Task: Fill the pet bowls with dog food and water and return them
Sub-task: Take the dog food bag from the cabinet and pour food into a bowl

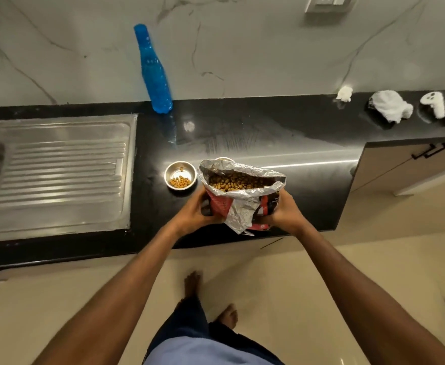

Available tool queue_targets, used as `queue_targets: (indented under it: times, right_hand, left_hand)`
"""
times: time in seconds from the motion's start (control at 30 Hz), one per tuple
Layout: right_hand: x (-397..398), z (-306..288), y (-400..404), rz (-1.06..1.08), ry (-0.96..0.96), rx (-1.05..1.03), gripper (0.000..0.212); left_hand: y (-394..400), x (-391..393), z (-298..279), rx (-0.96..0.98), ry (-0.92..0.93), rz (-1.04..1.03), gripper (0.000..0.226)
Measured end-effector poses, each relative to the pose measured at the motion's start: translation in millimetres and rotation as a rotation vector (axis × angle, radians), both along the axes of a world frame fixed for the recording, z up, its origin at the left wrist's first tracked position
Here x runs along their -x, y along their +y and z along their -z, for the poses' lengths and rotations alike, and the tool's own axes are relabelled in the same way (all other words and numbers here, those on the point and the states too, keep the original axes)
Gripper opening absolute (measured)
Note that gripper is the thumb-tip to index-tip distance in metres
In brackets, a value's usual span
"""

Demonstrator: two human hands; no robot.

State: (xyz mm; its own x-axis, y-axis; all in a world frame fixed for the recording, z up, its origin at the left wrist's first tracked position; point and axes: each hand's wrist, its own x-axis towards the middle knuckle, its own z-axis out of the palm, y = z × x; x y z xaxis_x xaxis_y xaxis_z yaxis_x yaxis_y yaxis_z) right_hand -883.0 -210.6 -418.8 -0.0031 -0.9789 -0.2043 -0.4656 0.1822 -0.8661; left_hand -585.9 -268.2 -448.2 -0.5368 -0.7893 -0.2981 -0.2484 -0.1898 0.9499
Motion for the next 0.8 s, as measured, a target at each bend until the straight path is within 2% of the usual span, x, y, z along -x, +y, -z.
queue_targets:
  times: [0.07, 0.27, 0.33, 0.47, 0.63, 0.8]
  right_hand:
    - [1, -6, -12, -0.039, 0.036, -0.041, 0.093]
    - [-1, -11, -34, -0.066, 0.062, -0.112, 0.084]
    - [-4, -16, -38, -0.055, 0.048, -0.126, 0.084]
    - [-3, -22, -48, -0.044, 0.025, -0.162, 0.089]
    - [-4, -30, -60, -0.09, 0.042, -0.197, 0.088]
    - [-10, -34, -58, -0.133, 0.034, -0.198, 0.084]
  left_hand:
    - [0, -4, 4, -0.064, 0.049, -0.058, 0.096]
    - [-4, -5, 3, -0.144, 0.12, -0.112, 0.071]
    - [-4, -3, 1, -0.235, 0.192, -0.162, 0.065]
    - [-10, 2, -5, -0.375, 0.269, -0.221, 0.066]
    - [-15, 2, 6, -0.366, 0.252, -0.177, 0.096]
    - [-7, 1, 17, -0.383, 0.255, -0.239, 0.095]
